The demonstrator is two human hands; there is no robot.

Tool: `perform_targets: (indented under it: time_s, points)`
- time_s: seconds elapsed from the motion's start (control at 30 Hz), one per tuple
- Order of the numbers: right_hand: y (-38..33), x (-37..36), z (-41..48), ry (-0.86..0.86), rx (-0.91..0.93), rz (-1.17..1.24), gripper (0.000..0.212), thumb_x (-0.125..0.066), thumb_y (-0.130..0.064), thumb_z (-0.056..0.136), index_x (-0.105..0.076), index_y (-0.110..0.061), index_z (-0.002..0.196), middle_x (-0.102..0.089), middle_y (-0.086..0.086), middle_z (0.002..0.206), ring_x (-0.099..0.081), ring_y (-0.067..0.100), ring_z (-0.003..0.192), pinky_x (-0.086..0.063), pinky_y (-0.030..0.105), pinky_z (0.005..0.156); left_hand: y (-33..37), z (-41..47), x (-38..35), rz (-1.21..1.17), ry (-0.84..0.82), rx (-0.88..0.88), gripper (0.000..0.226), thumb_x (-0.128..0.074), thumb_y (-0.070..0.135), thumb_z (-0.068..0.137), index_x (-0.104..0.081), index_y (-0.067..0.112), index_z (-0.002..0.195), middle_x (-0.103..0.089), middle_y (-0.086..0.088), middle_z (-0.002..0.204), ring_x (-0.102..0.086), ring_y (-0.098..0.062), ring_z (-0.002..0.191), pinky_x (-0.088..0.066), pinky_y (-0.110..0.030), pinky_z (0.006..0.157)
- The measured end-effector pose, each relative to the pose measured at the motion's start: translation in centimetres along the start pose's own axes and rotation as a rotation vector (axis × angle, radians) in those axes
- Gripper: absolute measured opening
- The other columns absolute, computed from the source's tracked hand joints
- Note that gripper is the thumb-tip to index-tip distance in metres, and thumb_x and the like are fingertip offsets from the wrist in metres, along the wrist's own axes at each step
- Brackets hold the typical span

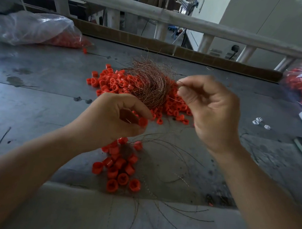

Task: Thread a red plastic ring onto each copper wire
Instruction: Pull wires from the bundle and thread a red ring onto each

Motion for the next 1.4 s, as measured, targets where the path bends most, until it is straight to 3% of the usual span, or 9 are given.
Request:
perform_targets:
  time_s: [0.13, 0.23, 0.33, 0.5, 0.67, 0.77, 0.87, 1.13, 1.4]
  points:
    - [-2.2, 1.6, 0.0, 0.037, 0.118, -0.086, 0.024, -0.065, -0.006, 0.080, -0.059, -0.015, 0.101, -0.051, -0.007, 0.080, -0.048, -0.003, 0.073, -0.038, 0.008, 0.067, -0.5, 0.1, 0.0, -0.315, 0.015, 0.087, 0.029, -0.073, 0.010, 0.050, -0.073, 0.028, 0.072, -0.071, 0.006, 0.069, -0.067, -0.004, 0.064, -0.051, -0.012, 0.059]
    - [-2.7, 0.9, -0.4, -0.048, 0.086, -0.111, 0.017, -0.069, -0.011, 0.077, -0.063, -0.018, 0.091, -0.056, -0.005, 0.075, -0.051, -0.002, 0.067, -0.039, 0.009, 0.063, -0.2, 0.1, -0.1, -0.409, -0.005, 0.085, 0.026, -0.071, 0.008, 0.048, -0.073, 0.018, 0.072, -0.072, -0.001, 0.072, -0.068, -0.007, 0.064, -0.051, -0.013, 0.058]
    - [-2.5, -0.5, -0.9, -0.124, 0.040, -0.126, 0.013, -0.070, -0.010, 0.075, -0.062, -0.019, 0.079, -0.058, -0.004, 0.073, -0.053, 0.002, 0.066, -0.039, 0.008, 0.062, -0.1, 0.1, 0.0, -0.438, -0.003, 0.080, 0.025, -0.072, 0.011, 0.047, -0.073, 0.016, 0.071, -0.072, -0.002, 0.071, -0.068, -0.008, 0.064, -0.052, -0.014, 0.058]
    - [-1.8, -1.4, -1.3, -0.194, -0.054, -0.130, 0.012, -0.065, -0.012, 0.076, -0.061, -0.023, 0.079, -0.055, -0.011, 0.075, -0.053, 0.001, 0.069, -0.041, 0.009, 0.064, 0.2, 0.1, 0.1, -0.462, 0.010, 0.060, 0.029, -0.075, 0.025, 0.041, -0.074, 0.020, 0.070, -0.071, -0.001, 0.070, -0.068, -0.008, 0.063, -0.052, -0.015, 0.058]
    - [-1.9, -1.6, -1.2, -0.201, -0.070, -0.140, 0.014, -0.064, -0.013, 0.076, -0.058, -0.026, 0.078, -0.056, -0.012, 0.075, -0.053, 0.003, 0.071, -0.039, 0.007, 0.062, 0.0, 0.0, 0.1, -0.522, -0.010, 0.085, 0.039, -0.072, 0.022, 0.044, -0.075, 0.027, 0.082, -0.074, -0.002, 0.079, -0.070, -0.012, 0.073, -0.053, -0.015, 0.065]
    - [-1.6, -1.4, -1.1, -0.188, -0.095, -0.143, 0.012, -0.064, -0.014, 0.076, -0.059, -0.025, 0.077, -0.057, -0.011, 0.076, -0.053, 0.003, 0.071, -0.040, 0.008, 0.062, -0.1, 0.0, 0.0, -0.543, -0.015, 0.083, 0.030, -0.068, 0.016, 0.054, -0.075, 0.018, 0.083, -0.073, -0.008, 0.082, -0.070, -0.019, 0.077, -0.054, -0.020, 0.068]
    - [-1.3, -1.3, -1.2, -0.198, -0.110, -0.150, 0.011, -0.062, -0.015, 0.077, -0.058, -0.025, 0.077, -0.057, -0.010, 0.077, -0.054, 0.005, 0.072, -0.041, 0.009, 0.063, 0.4, -0.1, 0.0, -0.486, -0.009, 0.049, 0.024, -0.067, 0.009, 0.057, -0.069, 0.010, 0.080, -0.073, -0.006, 0.078, -0.070, -0.015, 0.073, -0.054, -0.018, 0.065]
    - [-2.2, -1.9, -1.6, -0.213, -0.119, -0.009, 0.018, -0.064, -0.010, 0.076, -0.056, -0.025, 0.079, -0.059, -0.009, 0.070, -0.057, 0.007, 0.067, -0.046, 0.014, 0.058, 0.6, -0.1, 0.4, -0.412, 0.053, 0.011, 0.028, -0.075, 0.027, 0.045, -0.072, 0.023, 0.072, -0.071, 0.001, 0.074, -0.069, -0.012, 0.069, -0.053, -0.017, 0.063]
    - [-1.7, -3.2, -2.3, -0.290, -0.199, 0.063, 0.025, -0.067, -0.012, 0.074, -0.051, -0.031, 0.076, -0.056, -0.011, 0.068, -0.055, 0.002, 0.065, -0.045, 0.011, 0.058, 1.1, -0.3, 0.5, -0.453, 0.029, -0.060, 0.022, -0.075, 0.023, 0.050, -0.070, 0.020, 0.071, -0.071, 0.000, 0.074, -0.068, -0.011, 0.071, -0.053, -0.016, 0.064]
Point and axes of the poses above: each hand's wrist, its own z-axis towards the middle knuckle, its own x-axis out of the back of the hand, y = z × x, the point moved 8 cm from there along z, towards the middle knuckle
